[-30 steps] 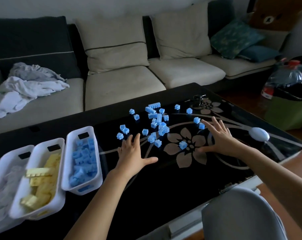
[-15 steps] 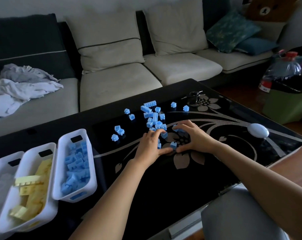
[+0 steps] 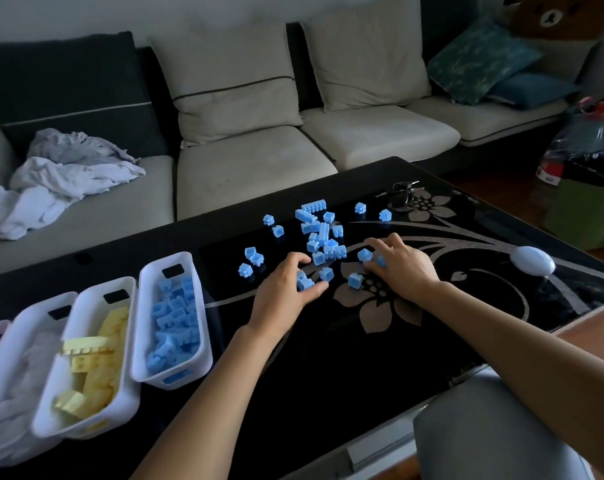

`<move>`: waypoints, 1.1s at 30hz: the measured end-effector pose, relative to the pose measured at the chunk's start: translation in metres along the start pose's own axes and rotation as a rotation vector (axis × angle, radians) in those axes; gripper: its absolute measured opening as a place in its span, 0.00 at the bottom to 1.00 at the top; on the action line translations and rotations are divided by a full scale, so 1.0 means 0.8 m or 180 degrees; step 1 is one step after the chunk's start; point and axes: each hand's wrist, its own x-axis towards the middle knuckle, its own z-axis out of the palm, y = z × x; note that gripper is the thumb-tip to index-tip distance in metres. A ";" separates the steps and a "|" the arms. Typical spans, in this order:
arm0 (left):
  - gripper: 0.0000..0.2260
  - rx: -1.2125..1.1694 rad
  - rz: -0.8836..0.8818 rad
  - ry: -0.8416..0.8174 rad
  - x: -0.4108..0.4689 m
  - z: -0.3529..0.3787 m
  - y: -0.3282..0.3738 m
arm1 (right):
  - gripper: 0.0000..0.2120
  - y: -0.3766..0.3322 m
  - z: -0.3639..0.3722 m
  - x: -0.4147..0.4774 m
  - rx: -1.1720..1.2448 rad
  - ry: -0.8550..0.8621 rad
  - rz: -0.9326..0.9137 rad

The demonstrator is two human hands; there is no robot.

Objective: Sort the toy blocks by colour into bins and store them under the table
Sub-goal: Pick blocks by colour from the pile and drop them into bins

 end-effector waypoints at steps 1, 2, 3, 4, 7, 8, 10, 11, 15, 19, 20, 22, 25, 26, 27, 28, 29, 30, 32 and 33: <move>0.21 -0.0075 -0.0002 0.0092 -0.001 -0.012 0.003 | 0.20 -0.002 -0.001 0.003 -0.0069 -0.0055 -0.0063; 0.20 -0.0137 -0.0040 0.0206 -0.003 -0.028 0.002 | 0.19 -0.008 -0.001 0.006 -0.0112 -0.0102 -0.0129; 0.19 -0.0203 -0.0091 0.0310 -0.005 -0.043 0.003 | 0.17 -0.013 0.000 0.008 -0.0125 -0.0124 -0.0150; 0.18 -0.0250 -0.0151 0.0407 -0.006 -0.057 0.000 | 0.17 -0.017 0.000 0.011 -0.0090 -0.0138 -0.0144; 0.14 -0.0186 -0.0338 0.0659 -0.021 -0.101 -0.021 | 0.14 -0.031 0.002 0.015 0.0172 -0.0160 -0.0069; 0.13 -0.0099 -0.0428 0.0715 -0.029 -0.114 -0.032 | 0.13 -0.036 0.001 0.016 0.0383 -0.0154 0.0021; 0.12 0.0115 -0.0614 0.0795 -0.048 -0.138 -0.058 | 0.12 -0.046 -0.001 0.016 0.1226 -0.0109 0.0405; 0.13 0.0232 -0.0718 0.0818 -0.059 -0.148 -0.071 | 0.12 -0.054 -0.004 0.016 0.1721 -0.0092 0.0620; 0.12 0.0475 -0.0932 0.0566 -0.088 -0.162 -0.105 | 0.14 -0.105 -0.028 0.017 0.3679 -0.0575 0.1137; 0.11 0.0580 -0.0752 0.0135 -0.092 -0.157 -0.105 | 0.12 -0.170 -0.059 0.017 0.4883 -0.1663 0.0882; 0.13 0.0565 -0.0748 0.0099 -0.091 -0.158 -0.105 | 0.12 -0.192 -0.066 0.016 0.4795 -0.1889 0.0792; 0.15 0.0514 -0.0781 0.0199 -0.091 -0.163 -0.110 | 0.12 -0.240 -0.073 0.015 0.4553 -0.2213 0.0677; 0.09 0.0400 -0.0836 0.0593 -0.098 -0.167 -0.121 | 0.09 -0.305 -0.076 0.014 0.4117 -0.2305 0.0539; 0.07 0.0409 -0.0870 0.0679 -0.101 -0.168 -0.125 | 0.09 -0.323 -0.074 0.015 0.4033 -0.2264 0.0514; 0.05 0.0440 -0.0909 0.0724 -0.105 -0.169 -0.129 | 0.09 -0.339 -0.074 0.015 0.4020 -0.2254 0.0499; 0.04 0.0450 -0.0967 0.0744 -0.109 -0.170 -0.133 | 0.10 -0.351 -0.073 0.016 0.4032 -0.2245 0.0488; 0.04 0.0431 -0.1037 0.0755 -0.113 -0.173 -0.137 | 0.11 -0.364 -0.073 0.017 0.4057 -0.2253 0.0444; 0.05 0.0413 -0.1096 0.0759 -0.115 -0.174 -0.139 | 0.12 -0.371 -0.072 0.017 0.4015 -0.2232 0.0339; 0.06 0.0470 -0.1173 0.0801 -0.116 -0.175 -0.140 | 0.15 -0.377 -0.070 0.019 0.3700 -0.2049 0.0016; 0.07 0.0476 -0.1170 0.0833 -0.114 -0.174 -0.140 | 0.15 -0.375 -0.070 0.018 0.3529 -0.1914 -0.0115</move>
